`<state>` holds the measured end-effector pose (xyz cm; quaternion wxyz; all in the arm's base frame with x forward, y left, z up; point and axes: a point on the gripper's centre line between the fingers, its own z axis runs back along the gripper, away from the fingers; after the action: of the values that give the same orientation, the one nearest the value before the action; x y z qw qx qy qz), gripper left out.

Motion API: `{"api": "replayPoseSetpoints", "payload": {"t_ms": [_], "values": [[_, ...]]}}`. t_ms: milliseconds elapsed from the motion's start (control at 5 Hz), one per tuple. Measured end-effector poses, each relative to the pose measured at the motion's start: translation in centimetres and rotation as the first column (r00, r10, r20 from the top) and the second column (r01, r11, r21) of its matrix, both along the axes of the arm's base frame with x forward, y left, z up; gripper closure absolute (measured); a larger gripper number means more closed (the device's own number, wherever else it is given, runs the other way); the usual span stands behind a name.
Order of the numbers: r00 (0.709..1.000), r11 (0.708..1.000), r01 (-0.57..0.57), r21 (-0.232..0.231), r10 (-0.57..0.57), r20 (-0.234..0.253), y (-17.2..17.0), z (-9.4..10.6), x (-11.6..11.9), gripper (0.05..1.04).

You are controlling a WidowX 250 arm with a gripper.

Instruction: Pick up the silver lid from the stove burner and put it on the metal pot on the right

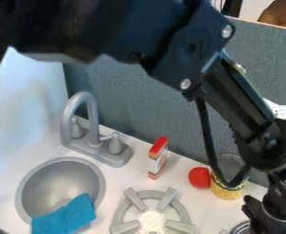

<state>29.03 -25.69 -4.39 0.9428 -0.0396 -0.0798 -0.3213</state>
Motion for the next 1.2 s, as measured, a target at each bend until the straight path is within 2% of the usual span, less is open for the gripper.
{"api": "replayPoseSetpoints", "payload": {"t_ms": [1200], "values": [[1.000, 1.000, 0.001, 0.011, -0.001, 0.010, -1.5, -0.9, 1.6, 0.761]]}}
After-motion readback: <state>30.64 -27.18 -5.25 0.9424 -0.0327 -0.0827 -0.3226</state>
